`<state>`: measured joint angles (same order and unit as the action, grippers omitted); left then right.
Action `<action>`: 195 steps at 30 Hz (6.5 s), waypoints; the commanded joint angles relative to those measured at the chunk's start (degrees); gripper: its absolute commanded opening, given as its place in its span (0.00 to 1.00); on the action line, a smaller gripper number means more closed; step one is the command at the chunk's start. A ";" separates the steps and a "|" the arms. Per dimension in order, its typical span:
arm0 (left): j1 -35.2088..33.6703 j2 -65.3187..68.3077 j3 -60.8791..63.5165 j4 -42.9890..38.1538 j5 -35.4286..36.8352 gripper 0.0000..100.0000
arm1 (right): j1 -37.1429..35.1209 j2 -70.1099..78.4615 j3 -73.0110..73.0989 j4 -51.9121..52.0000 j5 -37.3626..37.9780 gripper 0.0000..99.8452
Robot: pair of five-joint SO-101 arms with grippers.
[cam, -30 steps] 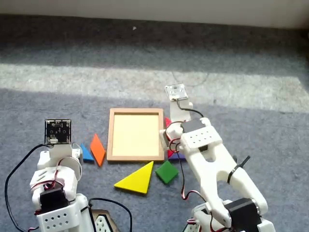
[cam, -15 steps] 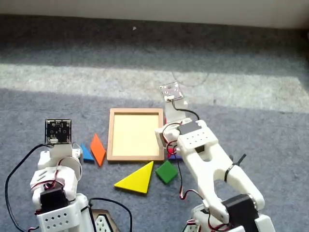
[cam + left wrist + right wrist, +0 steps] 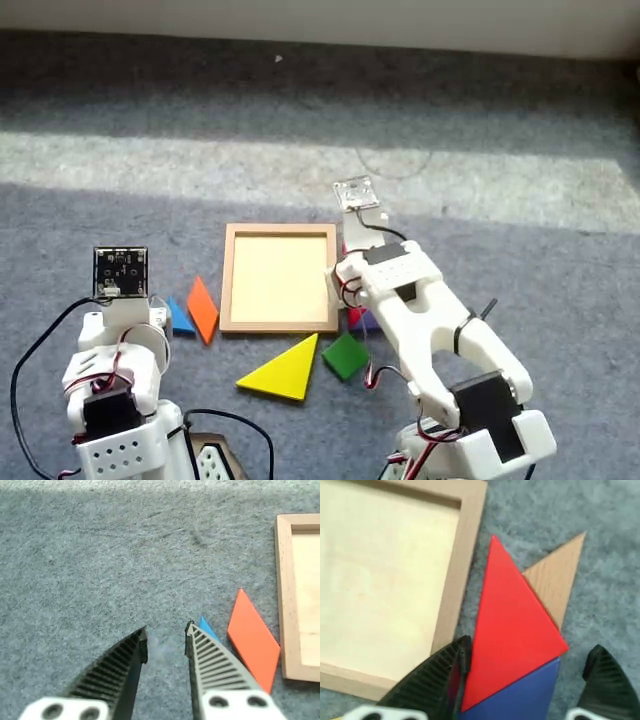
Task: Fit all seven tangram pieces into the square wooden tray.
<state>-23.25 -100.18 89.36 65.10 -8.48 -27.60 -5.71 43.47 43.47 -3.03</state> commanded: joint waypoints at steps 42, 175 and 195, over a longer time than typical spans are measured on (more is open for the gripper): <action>-0.48 -0.66 0.75 -2.20 -0.53 0.15 | 0.66 -13.41 -4.35 6.29 -0.53 0.20; -0.40 -0.66 0.75 -2.20 -0.53 0.15 | -20.53 9.10 -32.48 22.73 -3.52 0.16; 0.22 -0.57 -5.41 -2.55 -4.04 0.15 | 9.19 -47.08 3.12 24.04 -3.34 0.16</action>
<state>-23.25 -100.18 89.71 63.16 -8.48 -25.93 -42.02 40.31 67.65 -7.08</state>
